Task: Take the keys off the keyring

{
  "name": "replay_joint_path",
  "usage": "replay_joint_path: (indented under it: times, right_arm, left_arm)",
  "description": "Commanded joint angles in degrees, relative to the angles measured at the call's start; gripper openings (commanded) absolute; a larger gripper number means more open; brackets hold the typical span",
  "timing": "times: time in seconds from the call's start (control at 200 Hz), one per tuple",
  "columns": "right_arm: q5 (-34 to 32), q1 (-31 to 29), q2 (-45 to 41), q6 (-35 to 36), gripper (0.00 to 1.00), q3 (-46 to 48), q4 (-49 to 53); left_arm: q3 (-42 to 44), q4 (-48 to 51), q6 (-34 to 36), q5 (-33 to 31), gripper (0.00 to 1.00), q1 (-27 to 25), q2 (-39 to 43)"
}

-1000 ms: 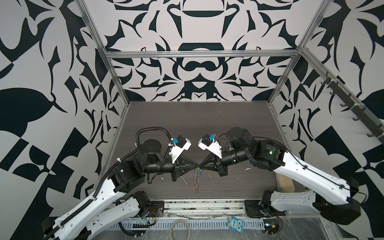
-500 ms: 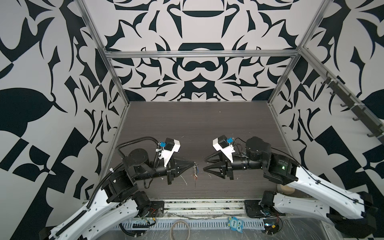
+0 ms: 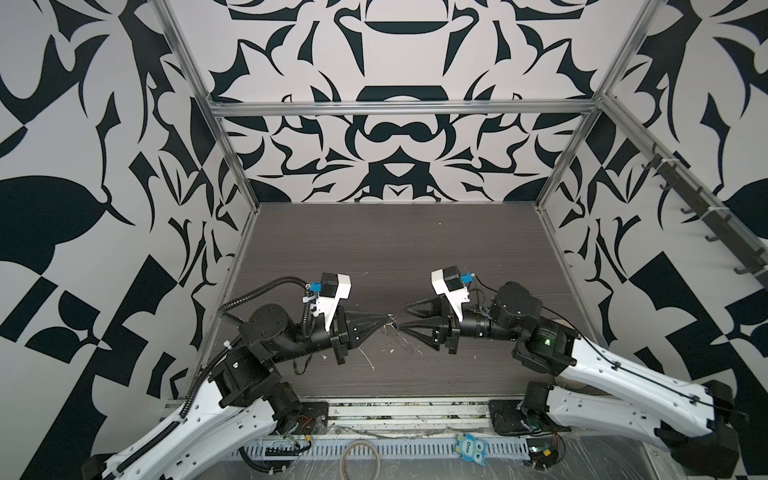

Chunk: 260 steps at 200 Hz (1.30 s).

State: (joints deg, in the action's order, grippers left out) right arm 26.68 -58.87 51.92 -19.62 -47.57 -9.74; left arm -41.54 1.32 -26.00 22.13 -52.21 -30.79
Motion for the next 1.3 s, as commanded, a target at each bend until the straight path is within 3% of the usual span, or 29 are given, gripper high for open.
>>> replay_joint_path:
  times: [0.0, 0.48, 1.03, 1.295]
  right_arm:
    - [-0.29, -0.61, -0.11, -0.43, 0.48, 0.14, -4.76]
    - [-5.31, -4.52, 1.43, 2.41, 0.45, 0.11, -3.41]
    - [-11.19, -6.34, 0.99, 4.27, 0.0, 0.12, 0.34]
    - [-10.15, -7.22, 2.56, 3.07, 0.0, 0.7, 2.67]
  left_arm:
    - [0.58, -4.03, -1.07, -0.76, 0.0, -0.18, 1.07]
    - [1.52, -5.65, -1.86, -0.77, 0.0, -0.18, 1.09]
    - [2.59, -6.28, -2.17, -4.49, 0.0, -0.18, 3.28]
    - [3.03, -8.35, -2.58, -4.96, 0.0, -0.18, 4.77]
